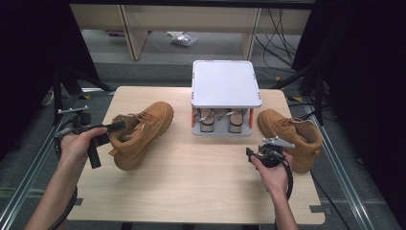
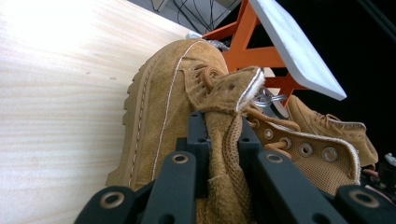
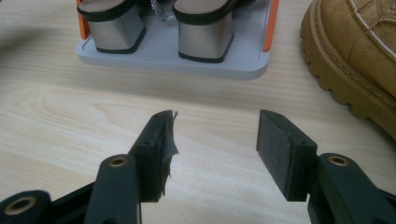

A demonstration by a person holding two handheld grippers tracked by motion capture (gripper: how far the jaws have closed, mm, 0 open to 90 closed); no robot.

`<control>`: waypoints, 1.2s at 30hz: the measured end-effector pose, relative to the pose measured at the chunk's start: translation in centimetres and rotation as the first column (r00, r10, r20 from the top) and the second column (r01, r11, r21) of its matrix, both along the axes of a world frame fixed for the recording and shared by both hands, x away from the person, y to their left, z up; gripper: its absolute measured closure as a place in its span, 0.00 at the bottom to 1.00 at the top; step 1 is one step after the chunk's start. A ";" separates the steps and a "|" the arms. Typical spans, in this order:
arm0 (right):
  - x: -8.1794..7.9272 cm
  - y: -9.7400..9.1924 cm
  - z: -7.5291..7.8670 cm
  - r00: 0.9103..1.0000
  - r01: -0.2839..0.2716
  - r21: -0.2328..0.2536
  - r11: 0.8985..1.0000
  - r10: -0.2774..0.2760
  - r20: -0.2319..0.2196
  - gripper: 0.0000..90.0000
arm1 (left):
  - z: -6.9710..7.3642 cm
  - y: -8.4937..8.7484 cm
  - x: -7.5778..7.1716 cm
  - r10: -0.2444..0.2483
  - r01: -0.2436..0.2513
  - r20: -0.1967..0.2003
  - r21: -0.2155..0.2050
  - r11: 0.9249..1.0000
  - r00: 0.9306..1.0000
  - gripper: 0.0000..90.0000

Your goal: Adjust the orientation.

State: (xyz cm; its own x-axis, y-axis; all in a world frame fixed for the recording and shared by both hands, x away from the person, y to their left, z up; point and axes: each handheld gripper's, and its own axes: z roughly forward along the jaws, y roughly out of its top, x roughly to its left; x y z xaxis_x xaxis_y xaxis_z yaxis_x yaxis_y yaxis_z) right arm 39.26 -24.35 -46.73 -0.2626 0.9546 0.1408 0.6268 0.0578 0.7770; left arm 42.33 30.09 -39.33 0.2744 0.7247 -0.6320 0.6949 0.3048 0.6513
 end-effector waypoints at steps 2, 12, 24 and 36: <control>0.0 0.0 0.0 1.000 -0.001 0.000 1.000 0.001 -0.002 0.53 | 0.1 -0.1 0.1 0.003 -0.003 0.005 -0.003 1.000 1.000 0.91; -0.1 -0.2 0.2 1.000 0.003 -0.014 1.000 -0.003 0.005 0.53 | 1.2 -0.7 1.1 0.009 -0.009 0.025 -0.005 1.000 1.000 0.91; -0.1 -0.2 0.2 1.000 0.008 -0.005 1.000 -0.008 0.000 0.53 | 2.5 -1.5 2.1 0.016 -0.014 0.056 -0.036 0.999 0.998 0.91; -0.1 -0.2 0.1 1.000 0.008 -0.001 1.000 -0.008 0.000 0.53 | 3.4 -2.3 3.1 0.020 -0.017 0.061 -0.056 0.998 0.998 0.91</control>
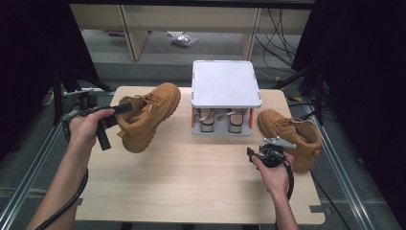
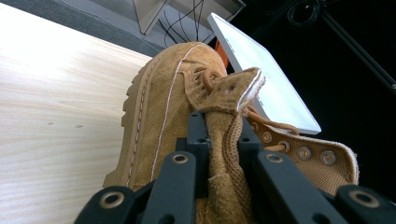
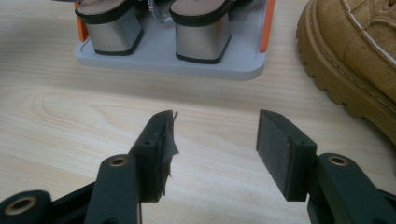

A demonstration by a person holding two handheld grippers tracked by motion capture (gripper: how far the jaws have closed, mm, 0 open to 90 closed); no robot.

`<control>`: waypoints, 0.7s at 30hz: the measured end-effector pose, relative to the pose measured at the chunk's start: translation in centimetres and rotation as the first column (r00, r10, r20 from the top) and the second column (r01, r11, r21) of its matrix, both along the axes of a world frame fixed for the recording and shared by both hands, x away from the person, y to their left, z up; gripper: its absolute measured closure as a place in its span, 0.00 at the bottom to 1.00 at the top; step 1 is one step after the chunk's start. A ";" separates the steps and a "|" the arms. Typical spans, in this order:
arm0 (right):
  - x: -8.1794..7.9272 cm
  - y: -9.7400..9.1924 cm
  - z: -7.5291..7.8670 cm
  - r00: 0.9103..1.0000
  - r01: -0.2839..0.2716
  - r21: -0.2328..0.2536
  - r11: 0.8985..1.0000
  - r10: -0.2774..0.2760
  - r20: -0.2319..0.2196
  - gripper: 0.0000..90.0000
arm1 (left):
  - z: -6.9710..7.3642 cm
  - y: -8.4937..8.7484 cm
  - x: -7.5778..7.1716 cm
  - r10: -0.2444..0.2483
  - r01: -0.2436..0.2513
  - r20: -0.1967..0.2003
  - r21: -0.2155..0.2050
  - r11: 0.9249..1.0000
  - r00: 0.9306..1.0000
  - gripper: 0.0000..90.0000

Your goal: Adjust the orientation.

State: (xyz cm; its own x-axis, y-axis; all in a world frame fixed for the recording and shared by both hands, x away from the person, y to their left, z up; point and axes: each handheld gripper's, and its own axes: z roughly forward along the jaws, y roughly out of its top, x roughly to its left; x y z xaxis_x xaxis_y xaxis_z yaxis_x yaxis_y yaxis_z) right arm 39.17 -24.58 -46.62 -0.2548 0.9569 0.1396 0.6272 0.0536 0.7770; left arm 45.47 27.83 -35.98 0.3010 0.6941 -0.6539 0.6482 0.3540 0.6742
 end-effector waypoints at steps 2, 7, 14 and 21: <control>0.0 0.0 0.0 1.000 0.002 0.000 1.000 -0.002 0.000 0.53 | 0.0 0.0 0.1 0.000 0.000 0.004 -0.007 1.000 1.000 0.91; -0.1 0.3 0.1 0.999 0.030 0.022 0.999 -0.029 -0.024 0.53 | 0.3 -0.3 0.5 0.008 -0.008 0.003 -0.005 1.000 1.000 0.91; 0.0 0.0 0.0 1.000 -0.001 0.003 1.000 0.001 -0.001 0.53 | 0.5 -0.8 1.0 0.013 -0.013 0.016 -0.009 1.000 1.000 0.91; 0.0 0.0 0.0 1.000 0.002 0.004 1.000 -0.002 0.001 0.53 | 0.9 -1.1 1.3 0.020 -0.019 0.017 -0.013 1.000 1.000 0.91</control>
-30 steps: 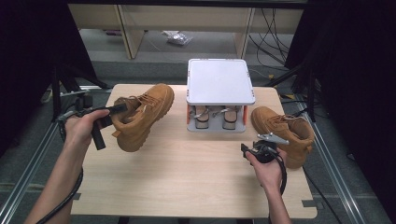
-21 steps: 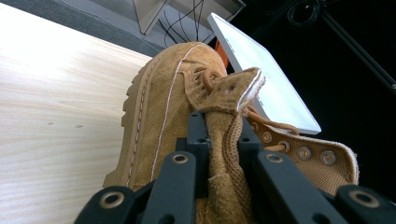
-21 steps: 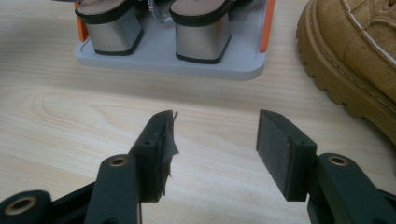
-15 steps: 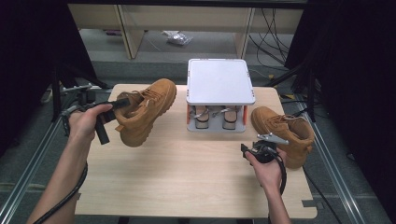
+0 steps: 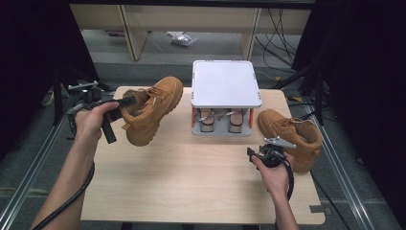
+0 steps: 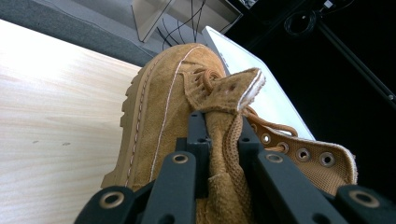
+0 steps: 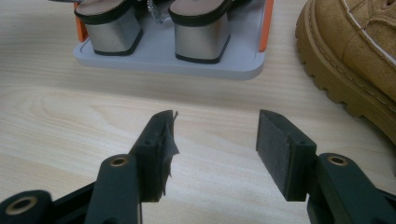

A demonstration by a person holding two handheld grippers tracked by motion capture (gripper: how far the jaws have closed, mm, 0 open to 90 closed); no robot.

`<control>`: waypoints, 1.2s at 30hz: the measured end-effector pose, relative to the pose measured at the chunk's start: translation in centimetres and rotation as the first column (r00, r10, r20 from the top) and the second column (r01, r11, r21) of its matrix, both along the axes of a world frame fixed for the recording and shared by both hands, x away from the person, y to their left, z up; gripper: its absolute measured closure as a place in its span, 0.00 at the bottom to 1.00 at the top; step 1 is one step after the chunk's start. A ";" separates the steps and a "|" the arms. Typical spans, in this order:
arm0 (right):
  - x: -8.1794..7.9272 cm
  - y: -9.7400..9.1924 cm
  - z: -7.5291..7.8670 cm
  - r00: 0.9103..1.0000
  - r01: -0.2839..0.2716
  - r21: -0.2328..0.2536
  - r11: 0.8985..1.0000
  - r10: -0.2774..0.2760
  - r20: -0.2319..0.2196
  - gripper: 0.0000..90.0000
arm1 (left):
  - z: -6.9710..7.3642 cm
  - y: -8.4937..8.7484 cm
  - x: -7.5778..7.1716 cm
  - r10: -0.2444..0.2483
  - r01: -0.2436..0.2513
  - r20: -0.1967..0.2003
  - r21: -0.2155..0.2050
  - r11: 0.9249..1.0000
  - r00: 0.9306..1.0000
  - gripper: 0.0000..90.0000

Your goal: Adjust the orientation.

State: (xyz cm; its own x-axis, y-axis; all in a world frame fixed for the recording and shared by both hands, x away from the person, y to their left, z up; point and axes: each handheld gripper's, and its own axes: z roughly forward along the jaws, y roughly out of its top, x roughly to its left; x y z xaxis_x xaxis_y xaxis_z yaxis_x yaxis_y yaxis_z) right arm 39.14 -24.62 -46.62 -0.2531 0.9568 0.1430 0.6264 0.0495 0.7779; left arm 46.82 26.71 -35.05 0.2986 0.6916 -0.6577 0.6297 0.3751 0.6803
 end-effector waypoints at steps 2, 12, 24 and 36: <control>-0.1 0.0 0.1 1.000 0.005 -0.007 1.000 -0.005 -0.006 0.53 | 0.1 -0.1 0.1 0.000 0.000 0.005 -0.004 1.000 1.000 0.91; -0.1 0.0 0.1 1.000 -0.004 0.013 1.000 0.004 0.008 0.53 | 0.7 -0.6 0.7 0.002 -0.001 0.014 -0.014 1.000 1.000 0.91; -0.3 -0.7 0.1 1.000 0.020 0.009 1.000 -0.020 0.010 0.53 | 2.1 -1.0 1.6 0.019 -0.017 0.034 -0.046 0.999 0.999 0.91; -0.4 0.0 0.4 1.000 0.029 0.047 0.998 -0.029 0.000 0.53 | 3.0 -1.5 2.0 0.017 -0.014 0.042 -0.072 0.997 0.999 0.91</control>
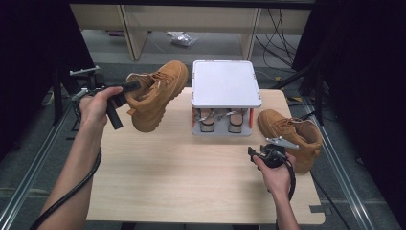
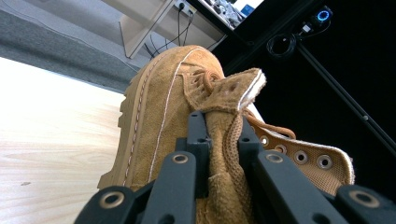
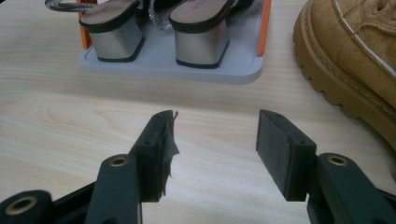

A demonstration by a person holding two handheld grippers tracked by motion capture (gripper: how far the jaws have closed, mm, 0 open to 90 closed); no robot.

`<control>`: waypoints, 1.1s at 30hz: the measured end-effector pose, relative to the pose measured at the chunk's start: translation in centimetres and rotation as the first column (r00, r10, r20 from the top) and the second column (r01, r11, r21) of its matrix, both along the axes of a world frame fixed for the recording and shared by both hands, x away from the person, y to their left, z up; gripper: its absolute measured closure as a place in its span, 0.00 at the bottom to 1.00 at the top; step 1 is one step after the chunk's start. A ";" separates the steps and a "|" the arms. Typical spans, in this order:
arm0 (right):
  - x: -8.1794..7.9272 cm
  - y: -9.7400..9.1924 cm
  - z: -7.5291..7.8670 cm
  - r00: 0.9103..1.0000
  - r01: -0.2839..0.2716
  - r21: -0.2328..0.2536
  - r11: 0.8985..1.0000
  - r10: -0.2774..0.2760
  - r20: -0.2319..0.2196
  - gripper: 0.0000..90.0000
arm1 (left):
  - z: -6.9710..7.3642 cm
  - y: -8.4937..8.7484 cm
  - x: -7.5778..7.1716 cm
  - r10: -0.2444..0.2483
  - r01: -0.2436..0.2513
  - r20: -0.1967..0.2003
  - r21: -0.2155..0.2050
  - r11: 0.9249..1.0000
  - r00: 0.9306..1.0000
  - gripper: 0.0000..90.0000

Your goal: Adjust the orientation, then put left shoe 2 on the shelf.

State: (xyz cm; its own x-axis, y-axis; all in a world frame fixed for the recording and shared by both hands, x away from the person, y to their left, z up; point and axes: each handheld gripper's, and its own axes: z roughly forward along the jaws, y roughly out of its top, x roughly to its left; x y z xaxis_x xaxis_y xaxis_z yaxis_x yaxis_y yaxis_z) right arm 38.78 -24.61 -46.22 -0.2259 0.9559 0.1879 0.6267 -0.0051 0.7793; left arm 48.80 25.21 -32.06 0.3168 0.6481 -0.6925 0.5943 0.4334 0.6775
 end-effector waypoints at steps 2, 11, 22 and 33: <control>0.0 0.0 0.1 1.000 -0.001 -0.001 1.000 0.001 0.000 0.53 | 0.0 -0.1 0.1 0.000 0.000 -0.001 -0.002 1.000 1.000 0.91; 0.3 -0.3 -0.2 1.000 -0.027 -0.023 0.999 0.027 0.012 0.53 | 0.5 -0.4 0.5 0.008 -0.007 0.012 -0.023 1.000 1.000 0.91; 0.1 0.1 -0.4 0.999 -0.043 -0.017 0.999 0.044 0.012 0.53 | 1.4 -1.7 1.6 0.002 -0.002 0.022 -0.031 1.000 1.000 0.91; -0.1 0.2 -0.3 1.000 -0.024 -0.011 1.000 0.024 0.005 0.53 | 1.7 -3.1 2.4 -0.025 0.025 0.020 -0.038 0.999 0.999 0.91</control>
State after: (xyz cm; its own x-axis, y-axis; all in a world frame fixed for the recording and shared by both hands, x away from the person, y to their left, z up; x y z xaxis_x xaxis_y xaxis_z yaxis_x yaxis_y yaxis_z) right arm 38.70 -24.44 -46.51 -0.2502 0.9521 0.1757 0.6222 0.0191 0.7826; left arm 51.18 22.12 -30.33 0.3462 0.6130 -0.7102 0.5920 0.4445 0.6722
